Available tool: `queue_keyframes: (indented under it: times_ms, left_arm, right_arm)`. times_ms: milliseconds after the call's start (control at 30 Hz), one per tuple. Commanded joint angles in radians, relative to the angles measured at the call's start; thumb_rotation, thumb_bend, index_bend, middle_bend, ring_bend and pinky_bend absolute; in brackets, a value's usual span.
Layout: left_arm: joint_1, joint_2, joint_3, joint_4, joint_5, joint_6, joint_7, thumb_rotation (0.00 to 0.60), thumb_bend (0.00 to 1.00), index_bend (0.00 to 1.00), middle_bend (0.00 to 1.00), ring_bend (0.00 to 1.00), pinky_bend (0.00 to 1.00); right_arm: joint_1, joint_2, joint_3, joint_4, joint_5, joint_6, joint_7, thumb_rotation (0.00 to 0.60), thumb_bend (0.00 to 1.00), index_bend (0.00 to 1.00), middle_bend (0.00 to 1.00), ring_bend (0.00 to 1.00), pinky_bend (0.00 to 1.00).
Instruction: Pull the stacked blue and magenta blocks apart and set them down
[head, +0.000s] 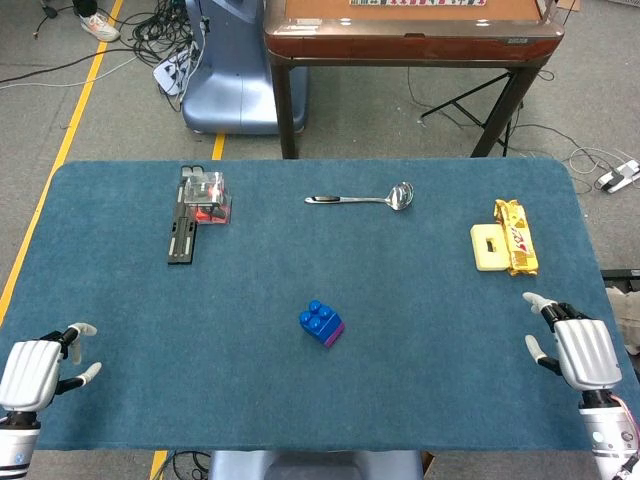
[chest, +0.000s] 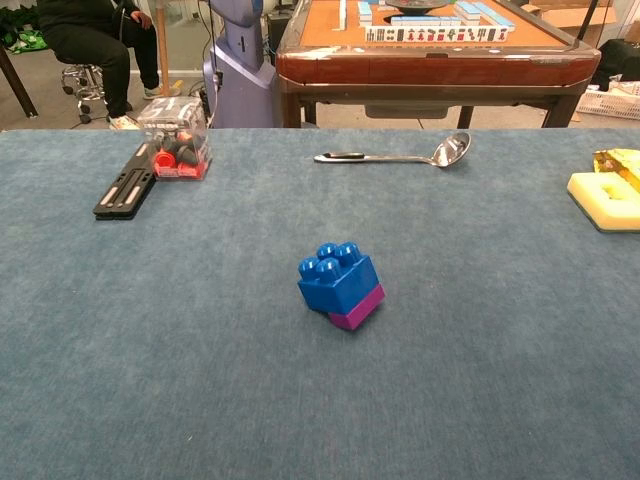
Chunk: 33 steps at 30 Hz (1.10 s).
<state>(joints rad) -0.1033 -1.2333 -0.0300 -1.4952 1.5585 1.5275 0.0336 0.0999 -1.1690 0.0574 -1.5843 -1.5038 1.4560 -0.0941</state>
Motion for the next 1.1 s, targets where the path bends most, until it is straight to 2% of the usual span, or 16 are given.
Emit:
queue_keyframes:
  times_ms: [33,167,300,433,533,733,933,1100]
  left_arm:
    - [-0.001,-0.003,0.001,0.001,0.002,0.000,-0.001,0.600,0.17,0.49,0.67,0.63,0.85]
    - [-0.015,-0.006,-0.002,-0.007,0.014,-0.011,-0.023,0.600,0.17,0.44,0.65,0.63,0.85]
    - [-0.058,-0.005,-0.014,-0.043,0.046,-0.039,-0.025,0.600,0.17,0.27,0.65,0.67,0.88]
    - [-0.120,-0.013,-0.024,-0.088,0.086,-0.095,0.017,0.600,0.16,0.19,0.78,0.79,1.00]
    - [-0.175,-0.031,-0.035,-0.110,0.101,-0.158,0.054,0.600,0.12,0.17,0.86,0.85,1.00]
    - [-0.281,-0.093,-0.063,-0.123,0.090,-0.285,0.081,0.600,0.07,0.16,0.91,0.88,1.00]
    - [-0.382,-0.152,-0.103,-0.155,0.013,-0.423,0.061,0.600,0.05,0.16,0.96,0.91,1.00]
    - [-0.470,-0.189,-0.138,-0.154,-0.044,-0.529,0.123,0.600,0.05,0.16,0.98,0.93,1.00]
  right_arm:
    - [-0.001,-0.003,0.000,0.003,0.001,0.000,0.000,0.600,0.29,0.27,0.39,0.37,0.62]
    - [0.000,-0.007,-0.002,0.003,0.002,-0.003,-0.001,0.600,0.26,0.27,0.39,0.37,0.66]
    - [0.004,-0.003,0.004,-0.001,0.002,-0.002,-0.002,0.600,0.26,0.27,0.39,0.37,0.66]
    - [0.009,0.010,0.008,-0.015,-0.003,-0.001,-0.011,0.600,0.25,0.27,0.39,0.37,0.66]
    - [0.011,0.019,0.011,-0.027,-0.006,0.001,-0.014,0.600,0.25,0.27,0.39,0.37,0.66]
    - [0.019,0.031,0.016,-0.045,0.004,-0.012,-0.029,0.600,0.25,0.27,0.39,0.37,0.66]
    - [0.031,0.038,0.021,-0.064,0.005,-0.024,-0.049,0.600,0.25,0.27,0.39,0.37,0.66]
    - [0.039,0.049,0.021,-0.080,0.006,-0.034,-0.068,0.600,0.26,0.27,0.39,0.37,0.66]
